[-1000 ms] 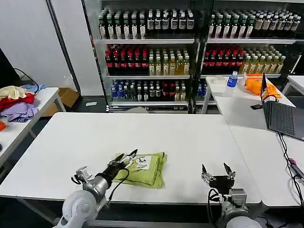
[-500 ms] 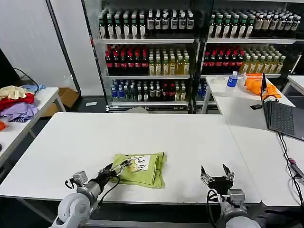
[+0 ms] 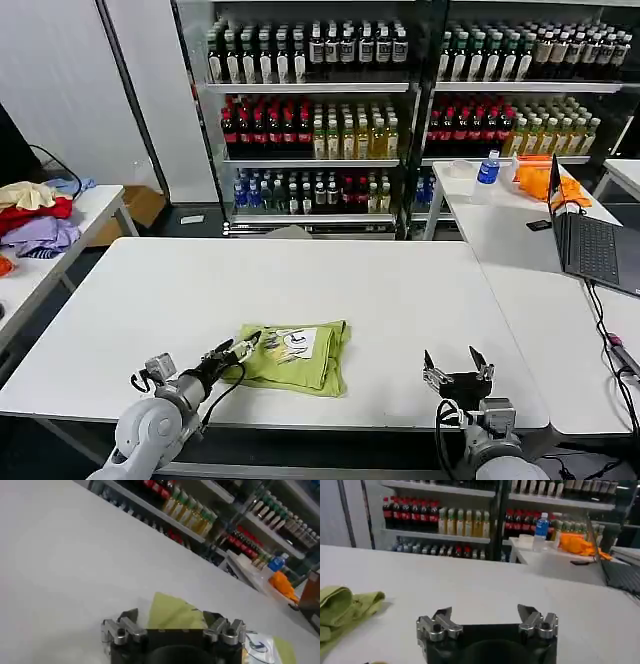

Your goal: Fold and organize the clothes.

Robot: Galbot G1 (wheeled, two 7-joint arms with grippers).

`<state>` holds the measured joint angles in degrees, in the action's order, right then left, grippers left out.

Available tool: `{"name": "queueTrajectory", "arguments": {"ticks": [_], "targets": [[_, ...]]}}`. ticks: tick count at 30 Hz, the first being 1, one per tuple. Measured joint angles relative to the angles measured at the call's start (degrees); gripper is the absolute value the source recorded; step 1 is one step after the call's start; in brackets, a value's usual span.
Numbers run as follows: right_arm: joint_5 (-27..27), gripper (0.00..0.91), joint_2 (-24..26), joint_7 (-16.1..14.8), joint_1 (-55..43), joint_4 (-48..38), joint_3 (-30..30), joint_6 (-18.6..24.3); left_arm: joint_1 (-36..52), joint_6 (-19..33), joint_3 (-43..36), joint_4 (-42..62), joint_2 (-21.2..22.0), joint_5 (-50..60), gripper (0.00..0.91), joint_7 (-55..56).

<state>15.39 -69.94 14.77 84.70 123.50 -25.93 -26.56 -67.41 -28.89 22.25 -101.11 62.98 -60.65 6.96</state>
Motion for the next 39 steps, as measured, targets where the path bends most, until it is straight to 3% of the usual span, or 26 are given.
{"name": "queueTrajectory", "arguments": {"ticks": [13, 14, 15, 16, 18, 39], "targets": [[0.1, 0.907, 0.27, 0.11, 0.03, 0.53, -0.61, -0.6, -1.35, -2.48, -0.62, -0.94, 0.93, -4.88, 0.907, 0.14], [0.1, 0.907, 0.29, 0.1, 0.12, 0.66, -0.6, -0.62, -1.35, -2.56, -0.8, -1.11, 1.02, -5.4, 0.826, 0.13], [0.1, 0.907, 0.32, 0.11, 0.18, 0.76, -0.63, -0.63, -1.35, -2.81, -1.01, -1.25, 1.21, -5.89, 0.655, 0.13], [0.1, 0.907, 0.35, 0.1, 0.22, 0.8, -0.66, -0.64, -1.25, -2.9, -1.09, -1.26, 1.36, -6.24, 0.252, 0.13], [0.1, 0.907, 0.38, 0.11, 0.16, 0.8, -0.78, -0.64, -0.95, -2.97, -1.13, -1.24, 1.78, -6.8, 0.02, 0.13], [0.04, 0.907, 0.4, 0.11, 0.26, 0.37, -0.59, -0.57, 0.83, -3.01, 0.52, 1.76, 2.98, -11.94, 0.02, 0.0]]}}
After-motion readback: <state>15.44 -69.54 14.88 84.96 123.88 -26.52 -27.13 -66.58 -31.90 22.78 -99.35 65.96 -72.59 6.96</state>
